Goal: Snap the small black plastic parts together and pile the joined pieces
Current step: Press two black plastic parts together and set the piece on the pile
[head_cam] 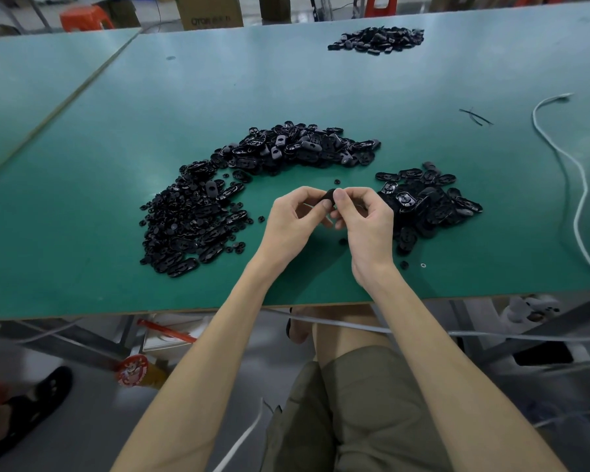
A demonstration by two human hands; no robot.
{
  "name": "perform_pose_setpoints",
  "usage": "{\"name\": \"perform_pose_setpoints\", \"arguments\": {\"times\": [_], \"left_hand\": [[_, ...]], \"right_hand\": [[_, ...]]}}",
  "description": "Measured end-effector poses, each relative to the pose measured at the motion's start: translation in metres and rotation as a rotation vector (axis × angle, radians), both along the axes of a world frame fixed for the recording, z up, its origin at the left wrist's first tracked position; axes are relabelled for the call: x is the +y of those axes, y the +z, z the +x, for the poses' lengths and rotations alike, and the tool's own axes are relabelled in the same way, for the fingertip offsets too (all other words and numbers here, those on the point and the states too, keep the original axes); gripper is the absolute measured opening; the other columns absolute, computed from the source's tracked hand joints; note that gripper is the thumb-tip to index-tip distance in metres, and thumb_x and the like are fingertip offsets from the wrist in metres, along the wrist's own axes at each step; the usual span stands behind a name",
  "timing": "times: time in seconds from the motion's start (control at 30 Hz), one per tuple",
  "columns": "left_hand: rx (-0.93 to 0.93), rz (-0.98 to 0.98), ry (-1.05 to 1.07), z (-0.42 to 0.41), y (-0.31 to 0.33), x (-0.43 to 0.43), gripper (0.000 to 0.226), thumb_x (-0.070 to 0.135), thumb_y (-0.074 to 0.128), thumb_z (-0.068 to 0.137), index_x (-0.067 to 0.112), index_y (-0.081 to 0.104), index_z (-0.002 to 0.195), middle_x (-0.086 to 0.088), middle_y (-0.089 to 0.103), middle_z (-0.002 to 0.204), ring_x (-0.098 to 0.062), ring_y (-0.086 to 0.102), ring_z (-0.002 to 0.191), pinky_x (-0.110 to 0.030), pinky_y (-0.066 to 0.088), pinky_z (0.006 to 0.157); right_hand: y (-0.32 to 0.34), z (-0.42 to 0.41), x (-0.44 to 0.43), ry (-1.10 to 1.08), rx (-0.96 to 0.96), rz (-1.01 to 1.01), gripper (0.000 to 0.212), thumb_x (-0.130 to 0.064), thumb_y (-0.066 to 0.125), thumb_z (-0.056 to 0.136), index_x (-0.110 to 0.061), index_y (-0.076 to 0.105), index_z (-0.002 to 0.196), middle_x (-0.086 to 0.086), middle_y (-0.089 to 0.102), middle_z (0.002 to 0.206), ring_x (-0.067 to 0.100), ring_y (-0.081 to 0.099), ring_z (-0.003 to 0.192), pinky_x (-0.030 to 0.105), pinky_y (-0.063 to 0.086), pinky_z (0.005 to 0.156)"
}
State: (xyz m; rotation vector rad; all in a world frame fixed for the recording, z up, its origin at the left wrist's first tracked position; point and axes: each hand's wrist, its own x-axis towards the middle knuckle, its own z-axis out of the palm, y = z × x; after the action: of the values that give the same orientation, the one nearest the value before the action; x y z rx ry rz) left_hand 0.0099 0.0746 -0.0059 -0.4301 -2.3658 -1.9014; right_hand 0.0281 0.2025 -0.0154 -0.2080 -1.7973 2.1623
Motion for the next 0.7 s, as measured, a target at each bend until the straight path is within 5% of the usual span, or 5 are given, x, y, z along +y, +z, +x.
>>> {"name": "perform_pose_setpoints", "arguments": {"times": [0.37,0.5,0.57,0.7], "left_hand": [[0.06,-0.103,0.101,0.0,0.003,0.004,0.007,0.012,0.066,0.1,0.009,0.072,0.102,-0.001,0.074,0.092,-0.02,0.07,0.082,-0.035,0.055,0.074],[0.211,-0.173,0.183,-0.001,0.019,0.019,0.006,0.014,0.073,0.095,0.017,0.076,0.099,0.003,0.062,0.101,-0.01,0.064,0.085,-0.021,0.049,0.068],[0.233,-0.207,0.128,-0.004,0.031,0.034,0.008,0.015,0.077,0.091,0.018,0.079,0.098,0.007,0.062,0.093,-0.008,0.061,0.084,-0.018,0.046,0.072],[0.311,-0.498,0.023,-0.007,0.046,0.069,0.014,0.028,0.076,0.092,0.024,0.079,0.105,0.009,0.07,0.094,-0.017,0.055,0.1,-0.042,0.046,0.097]], "right_hand": [[0.0,-0.002,0.0,-0.023,-0.024,0.016,0.007,-0.015,0.066,0.102,-0.008,0.068,0.1,-0.006,0.07,0.075,0.006,0.063,0.063,0.021,0.051,0.062],[0.0,-0.003,-0.001,-0.033,-0.046,0.082,0.009,-0.009,0.057,0.105,-0.009,0.065,0.11,0.003,0.071,0.092,0.003,0.066,0.07,0.023,0.052,0.064],[0.002,-0.001,-0.003,-0.001,-0.012,0.225,0.014,-0.007,0.055,0.105,-0.005,0.065,0.115,0.007,0.071,0.103,0.009,0.066,0.087,0.027,0.054,0.075],[-0.003,0.003,0.003,-0.082,-0.01,0.582,0.018,0.0,0.045,0.105,-0.014,0.056,0.103,0.0,0.06,0.094,0.02,0.06,0.096,0.046,0.052,0.096]]}}
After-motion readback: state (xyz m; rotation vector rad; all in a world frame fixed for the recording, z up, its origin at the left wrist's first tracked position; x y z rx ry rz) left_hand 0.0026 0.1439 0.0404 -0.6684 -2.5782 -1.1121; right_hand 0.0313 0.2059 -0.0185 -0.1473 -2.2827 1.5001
